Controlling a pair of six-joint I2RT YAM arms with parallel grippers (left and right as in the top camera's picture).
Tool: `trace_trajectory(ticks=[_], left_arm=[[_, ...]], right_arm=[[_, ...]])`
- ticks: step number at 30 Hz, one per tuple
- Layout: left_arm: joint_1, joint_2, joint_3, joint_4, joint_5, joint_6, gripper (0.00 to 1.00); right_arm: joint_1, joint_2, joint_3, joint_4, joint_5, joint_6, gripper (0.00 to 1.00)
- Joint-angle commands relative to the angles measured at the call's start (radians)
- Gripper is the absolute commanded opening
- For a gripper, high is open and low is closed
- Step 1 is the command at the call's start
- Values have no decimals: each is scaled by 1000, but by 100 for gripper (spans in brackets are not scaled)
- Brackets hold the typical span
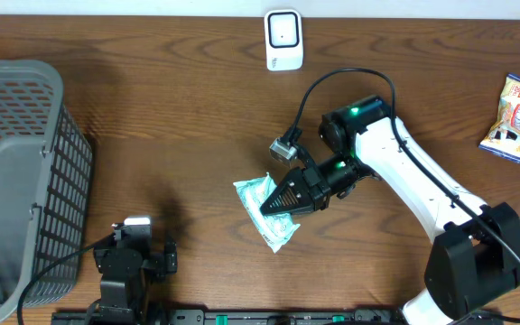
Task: Scan the item barcode
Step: 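Lift the light-blue wipes pack and pull it right, then hold the light-blue wipes pack in front of the white scanner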
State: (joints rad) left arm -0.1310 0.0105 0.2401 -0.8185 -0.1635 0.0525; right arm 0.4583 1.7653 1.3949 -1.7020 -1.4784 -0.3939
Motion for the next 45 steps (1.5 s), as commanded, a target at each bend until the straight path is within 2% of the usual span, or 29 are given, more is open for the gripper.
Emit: trace_trajectory(ticks=[1,16,25,31,34,38,45], left_arm=[[3,-5,-8,-11,-6,6,98],[3,-5,-8,-11,-6,6,98],[3,-5,-8,-11,-6,6,98],[3,-5,-8,-11,-6,6,98],[3,-5,-8,-11,-6,6,98],[3,-5,-8,-11,-6,6,98],[3,-5,-8,-12,-6,6,98]], right_arm=[[-2,-5,8,0,-71,62,1],[-37,-5,8,39,54,56,1],[-40,-5,8,441,470,57,1],[-40,-5,8,654,616,57,1],[-40,-5,8,820,723,59,1],[-40,-3,9,1054,1039,249,1],[-42,15,23,1280,1063,251,1]])
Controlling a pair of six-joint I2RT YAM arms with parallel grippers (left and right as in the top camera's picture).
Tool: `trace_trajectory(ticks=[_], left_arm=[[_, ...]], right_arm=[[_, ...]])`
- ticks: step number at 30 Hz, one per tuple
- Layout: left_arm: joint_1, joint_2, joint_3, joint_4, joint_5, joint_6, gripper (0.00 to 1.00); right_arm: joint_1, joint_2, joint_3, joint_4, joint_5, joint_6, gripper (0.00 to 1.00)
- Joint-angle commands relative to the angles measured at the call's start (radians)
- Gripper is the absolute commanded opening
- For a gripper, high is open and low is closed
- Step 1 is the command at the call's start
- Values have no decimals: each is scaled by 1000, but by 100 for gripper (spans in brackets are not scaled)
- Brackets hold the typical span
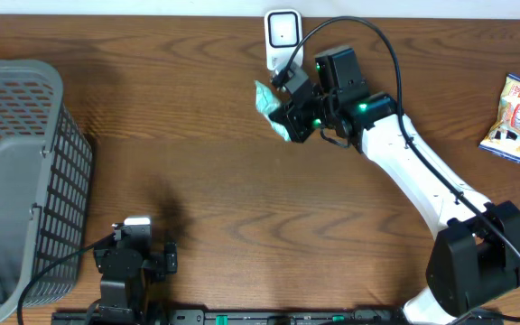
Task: Scan the item barcode
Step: 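Hold the light-blue wipes pack in front of the white scanner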
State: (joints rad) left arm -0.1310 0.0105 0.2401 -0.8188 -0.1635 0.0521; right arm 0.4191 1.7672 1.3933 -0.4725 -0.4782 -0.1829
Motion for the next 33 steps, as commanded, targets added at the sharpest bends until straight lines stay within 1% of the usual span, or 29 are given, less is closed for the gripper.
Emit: trace_trajectory(ticks=[1,3,7,9,12,17,22,27,33], left_arm=[[3,-5,-8,-11,-6,6,98],[3,-5,-8,-11,-6,6,98],[3,-5,-8,-11,-6,6,98],[3,-5,-8,-11,-6,6,98],[3,-5,-8,-11,-6,6,98],[3,-5,-8,-11,-6,6,98],[3,-5,-8,-11,-6,6,98],[3,-5,-8,-11,-6,6,98],[3,-5,-8,-11,-6,6,98]], right_arm=[[-4,20,31,70,72,39,1],[-5,47,55,100,122,36,1],[-4,149,170,97,235,24,1],[-4,235,276,83,249,-6,1],[-8,361,451,49,279,-14,1],[-10,575,741,23,415,-31,1],[-7,737,924,42,503,-82,1],[-13,796,946,114,529,-79,1],[-13,800,946,141,534,-79,1]])
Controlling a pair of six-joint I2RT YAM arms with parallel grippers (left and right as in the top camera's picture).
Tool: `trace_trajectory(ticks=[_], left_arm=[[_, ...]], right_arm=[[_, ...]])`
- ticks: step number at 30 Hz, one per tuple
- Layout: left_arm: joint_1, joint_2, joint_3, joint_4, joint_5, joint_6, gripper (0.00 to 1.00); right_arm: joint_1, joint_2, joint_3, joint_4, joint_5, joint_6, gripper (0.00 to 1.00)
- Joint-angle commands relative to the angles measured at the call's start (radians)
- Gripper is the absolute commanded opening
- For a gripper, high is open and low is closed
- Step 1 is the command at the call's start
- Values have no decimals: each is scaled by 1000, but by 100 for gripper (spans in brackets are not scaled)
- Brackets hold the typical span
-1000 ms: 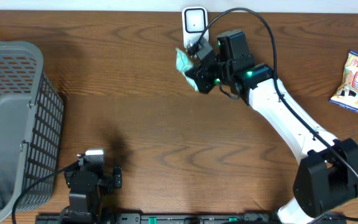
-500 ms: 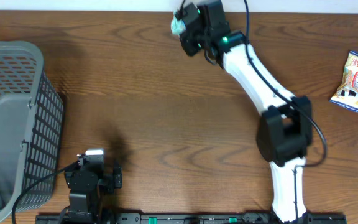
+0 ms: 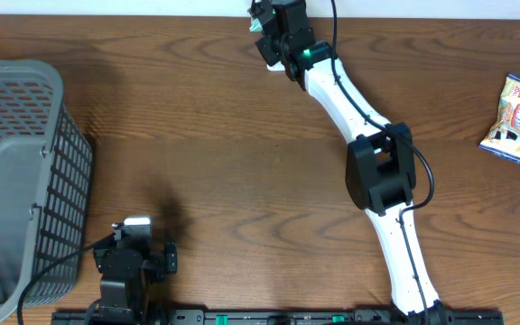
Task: Scan the item barcode
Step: 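Hold the light-blue wipes pack in front of the white scanner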
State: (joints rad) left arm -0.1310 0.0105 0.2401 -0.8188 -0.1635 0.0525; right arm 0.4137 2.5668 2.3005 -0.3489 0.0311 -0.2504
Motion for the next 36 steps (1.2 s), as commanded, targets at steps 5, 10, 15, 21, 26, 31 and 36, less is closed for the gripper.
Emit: trace_trajectory(ticks=[5,10,15,21,26,31,36], left_arm=[[3,-5,-8,-11,-6,6,98],[3,-5,-8,-11,-6,6,98],[3,-5,-8,-11,-6,6,98],[3,-5,-8,-11,-6,6,98],[3,-5,-8,-11,-6,6,98],[3,-5,-8,-11,-6,6,98],[3,-5,-8,-11,-6,6,98]], right_arm=[[-8,0,39,18,31,-11,1],[-9,0,39,16,69,-8,1],[-16,0,39,-2,69,0,1],[-16,-59,42,-106,166,92,1],[-49,-190,42,-273,175,114,1],[-115,-329,42,-486,237,181,1],[-237,-391,42,-722,301,328,1]])
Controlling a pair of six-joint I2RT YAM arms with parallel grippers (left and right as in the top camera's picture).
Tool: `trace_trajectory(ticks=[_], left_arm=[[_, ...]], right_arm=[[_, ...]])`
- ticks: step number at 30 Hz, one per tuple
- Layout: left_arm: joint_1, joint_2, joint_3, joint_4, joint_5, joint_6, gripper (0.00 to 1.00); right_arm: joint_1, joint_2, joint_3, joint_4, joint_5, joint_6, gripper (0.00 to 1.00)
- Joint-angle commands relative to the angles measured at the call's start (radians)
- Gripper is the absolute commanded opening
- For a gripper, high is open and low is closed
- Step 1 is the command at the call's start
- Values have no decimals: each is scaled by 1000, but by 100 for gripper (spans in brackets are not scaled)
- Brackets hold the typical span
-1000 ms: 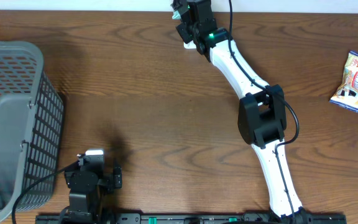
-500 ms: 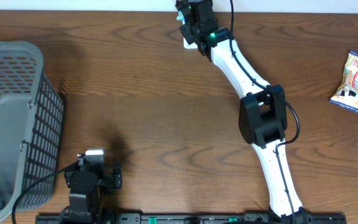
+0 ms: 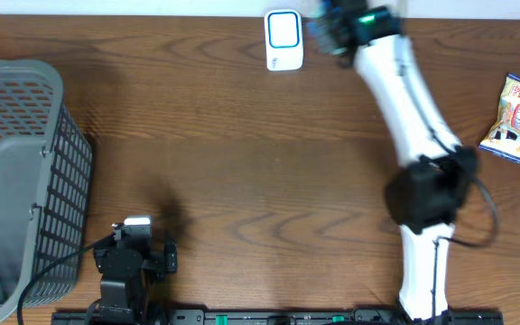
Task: Scan the item barcode
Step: 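Hold the light-blue wipes pack in front of the white scanner, then carry the light-blue wipes pack to the right table edge and release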
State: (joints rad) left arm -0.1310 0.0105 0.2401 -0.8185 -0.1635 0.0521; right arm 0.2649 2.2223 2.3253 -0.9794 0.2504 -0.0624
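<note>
The white barcode scanner (image 3: 283,41) stands at the far edge of the table, its face ringed in blue. My right gripper (image 3: 326,20) is just right of it, stretched to the far edge and smeared by motion. A teal smear at its tip looks like the teal packet (image 3: 320,11), still held. My left gripper (image 3: 136,226) rests at the near edge on the left, far from the scanner; its jaws are too small to read.
A grey mesh basket (image 3: 25,81) fills the left side. Snack bags lie at the right edge: a yellow-and-white one (image 3: 517,122) and another partly cut off. The right arm (image 3: 404,99) spans the right half of the table.
My right gripper was over the scanner with the packet, hiding it; now it is to the scanner's right. The scanner shows again, with a blue ring on its face. The left arm is unchanged.
My right gripper was down on the teal packet at the middle of the table. Then it held the packet just in front of the scanner, then right over it. Now it is off to the scanner's right, with the scanner face blue.
</note>
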Motion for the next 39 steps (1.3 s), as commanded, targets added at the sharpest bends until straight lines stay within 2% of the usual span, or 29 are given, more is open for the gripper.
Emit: trace_trajectory(ticks=[1,4,7,15,20,27,32,37,38,39], left_arm=[[3,-5,-8,-12,-6,6,98],[3,-5,-8,-11,-6,6,98],[3,-5,-8,-12,-6,6,98],[3,-5,-8,-12,-6,6,98],[3,-5,-8,-11,-6,6,98],[3,-5,-8,-11,-6,6,98],[3,-5,-8,-12,-6,6,98],[3,-5,-8,-12,-6,6,98],[3,-5,-8,-11,-6,6,98],[3,-5,-8,-12,-6,6,98]], right_arm=[[-116,-48,17,-141,81,175,1],[-237,-39,-5,-353,81,356,1],[-312,-39,-46,-436,80,400,1],[-512,-39,-183,-529,81,477,1],[-611,-39,-300,-529,83,510,1],[-762,-39,-428,-479,101,673,1],[-826,-39,-508,-362,154,687,1],[-851,-39,-528,-283,97,685,2],[-851,-40,-522,-273,78,674,5],[-850,-40,-512,-261,46,639,13]])
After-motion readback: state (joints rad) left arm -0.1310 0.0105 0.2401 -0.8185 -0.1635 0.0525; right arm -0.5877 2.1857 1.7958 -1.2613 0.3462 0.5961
